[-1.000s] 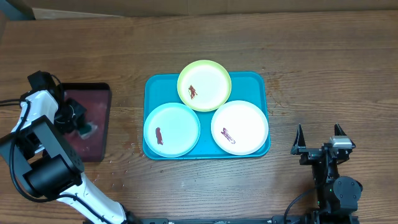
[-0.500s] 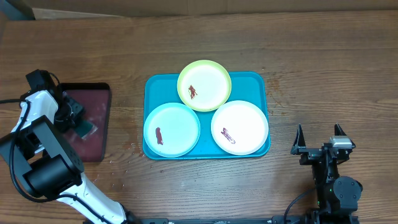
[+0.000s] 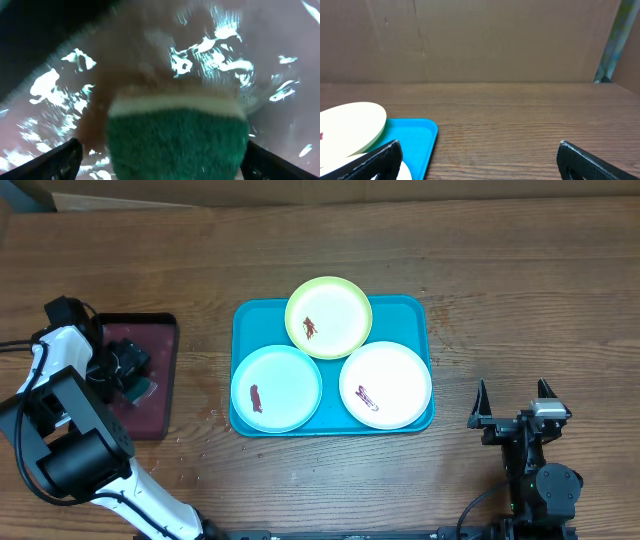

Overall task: Clean dirty plates on tray and stack at the side
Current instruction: 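Rub the held sponge around in the pink water with the left gripper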

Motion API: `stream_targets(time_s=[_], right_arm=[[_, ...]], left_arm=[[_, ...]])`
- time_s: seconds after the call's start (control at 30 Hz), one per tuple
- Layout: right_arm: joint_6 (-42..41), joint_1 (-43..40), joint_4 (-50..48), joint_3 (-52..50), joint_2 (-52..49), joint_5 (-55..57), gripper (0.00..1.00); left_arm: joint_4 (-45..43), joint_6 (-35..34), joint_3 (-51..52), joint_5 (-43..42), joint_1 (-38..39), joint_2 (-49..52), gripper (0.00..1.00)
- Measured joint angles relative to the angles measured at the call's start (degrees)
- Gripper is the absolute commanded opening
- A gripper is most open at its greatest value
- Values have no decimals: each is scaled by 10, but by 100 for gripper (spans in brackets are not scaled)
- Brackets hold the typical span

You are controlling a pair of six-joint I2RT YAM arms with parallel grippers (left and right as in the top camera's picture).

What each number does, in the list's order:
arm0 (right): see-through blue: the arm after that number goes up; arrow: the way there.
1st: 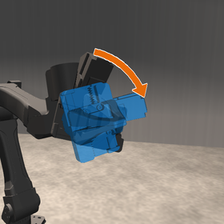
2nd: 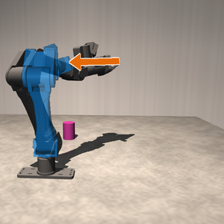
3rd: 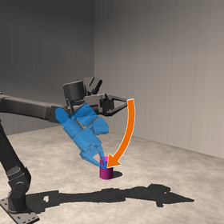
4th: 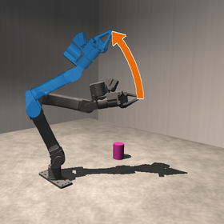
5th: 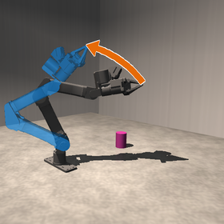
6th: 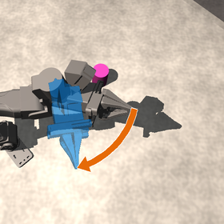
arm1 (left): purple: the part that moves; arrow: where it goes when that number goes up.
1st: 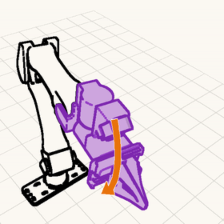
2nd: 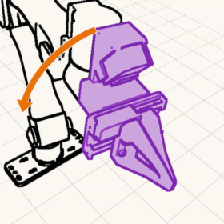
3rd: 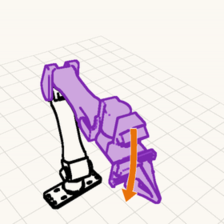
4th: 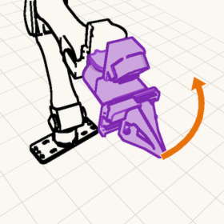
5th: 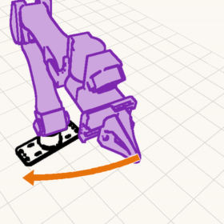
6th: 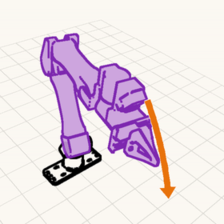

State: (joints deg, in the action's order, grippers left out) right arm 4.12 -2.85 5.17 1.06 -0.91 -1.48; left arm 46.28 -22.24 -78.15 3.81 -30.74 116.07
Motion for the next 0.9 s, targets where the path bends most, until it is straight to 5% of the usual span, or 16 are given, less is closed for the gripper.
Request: stream_targets(time_s=[0.2, 0.23, 0.27, 0.33, 0.43, 0.53, 0.57, 0.63, 0.9], right_arm=[[0, 0, 0, 0, 0, 0, 100], [0, 0, 0, 0, 0, 0, 100], [0, 0, 0, 0, 0, 0, 100], [0, 0, 0, 0, 0, 0, 100], [0, 0, 0, 0, 0, 0, 100], [0, 0, 0, 0, 0, 0, 100], [0, 0, 0, 0, 0, 0, 100], [0, 0, 0, 0, 0, 0, 100], [0, 0, 0, 0, 0, 0, 100]], left_arm=[[46, 1, 0, -53, 0, 0, 86], [55, 1, 0, -60, 0, 0, 78], [59, 2, 0, -65, 0, 0, 44], [69, 2, 0, -77, 0, 0, 15], [76, 1, 0, -86, 0, 0, 4], [75, 1, 0, -93, 0, 0, 11], [74, 1, 0, -94, 0, 0, 27], [73, 1, 0, -94, 0, 0, 96], [32, 0, -2, -79, 0, -2, 100]])
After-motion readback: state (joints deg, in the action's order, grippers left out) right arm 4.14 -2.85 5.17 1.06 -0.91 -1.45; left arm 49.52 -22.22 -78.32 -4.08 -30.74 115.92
